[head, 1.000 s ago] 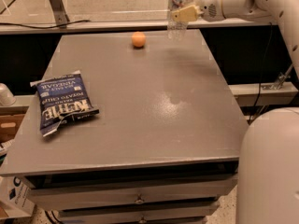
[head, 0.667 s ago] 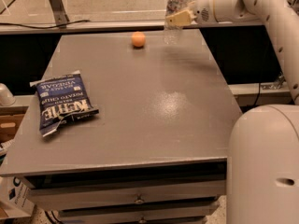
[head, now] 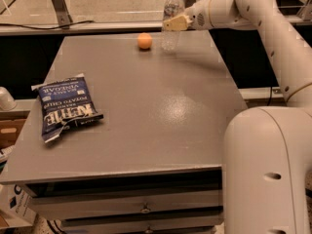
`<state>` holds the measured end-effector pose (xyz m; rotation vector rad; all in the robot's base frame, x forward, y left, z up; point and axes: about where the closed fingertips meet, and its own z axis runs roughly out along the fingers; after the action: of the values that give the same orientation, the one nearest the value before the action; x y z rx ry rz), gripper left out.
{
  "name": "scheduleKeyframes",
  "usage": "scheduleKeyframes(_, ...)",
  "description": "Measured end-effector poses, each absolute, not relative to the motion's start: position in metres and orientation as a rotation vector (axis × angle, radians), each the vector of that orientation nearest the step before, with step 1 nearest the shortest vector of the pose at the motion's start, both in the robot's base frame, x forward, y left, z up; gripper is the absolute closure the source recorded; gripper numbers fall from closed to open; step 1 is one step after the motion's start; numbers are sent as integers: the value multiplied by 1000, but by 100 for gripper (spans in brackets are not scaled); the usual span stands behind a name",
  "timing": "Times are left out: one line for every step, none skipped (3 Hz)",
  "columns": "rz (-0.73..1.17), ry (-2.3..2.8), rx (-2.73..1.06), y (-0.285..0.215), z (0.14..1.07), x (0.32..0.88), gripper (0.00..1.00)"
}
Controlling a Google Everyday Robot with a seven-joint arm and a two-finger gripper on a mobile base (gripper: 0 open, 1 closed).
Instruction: Move water bottle near orange
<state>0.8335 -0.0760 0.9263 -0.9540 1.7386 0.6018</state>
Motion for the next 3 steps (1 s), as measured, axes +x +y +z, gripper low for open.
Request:
scheduleKeyframes(619, 1750, -959, -61, 920, 838, 100)
scheduleKeyframes(626, 1766, -965, -55, 915, 839, 100)
scheduleKeyframes(641, 1785, -968, -54, 907, 839, 82)
